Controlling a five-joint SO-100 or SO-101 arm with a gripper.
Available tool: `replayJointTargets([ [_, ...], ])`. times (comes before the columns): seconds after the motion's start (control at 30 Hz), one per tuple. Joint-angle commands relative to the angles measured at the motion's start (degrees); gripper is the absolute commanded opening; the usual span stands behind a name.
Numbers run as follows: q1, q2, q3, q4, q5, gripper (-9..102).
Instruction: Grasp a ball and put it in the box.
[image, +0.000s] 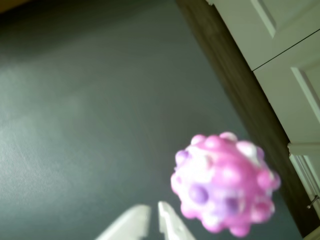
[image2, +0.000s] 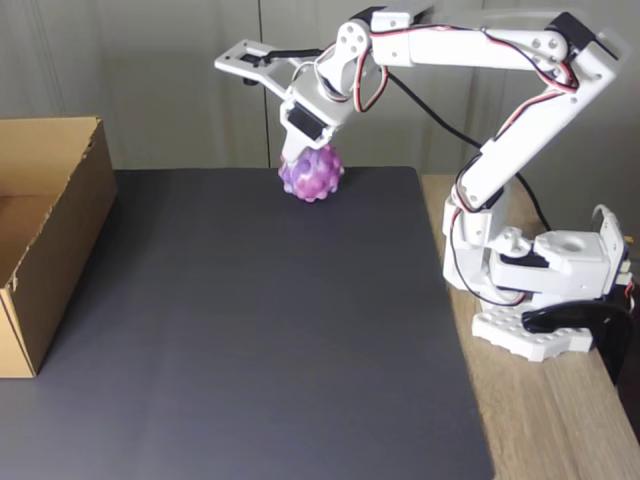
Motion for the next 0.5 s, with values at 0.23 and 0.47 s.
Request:
replayJointTargets([
  [0.23, 5.01, 6.5, -0.7, 4.57, 0.53, 32],
  [0.47, 7.56, 4.31, 3.25, 0.53, -1.93, 36],
])
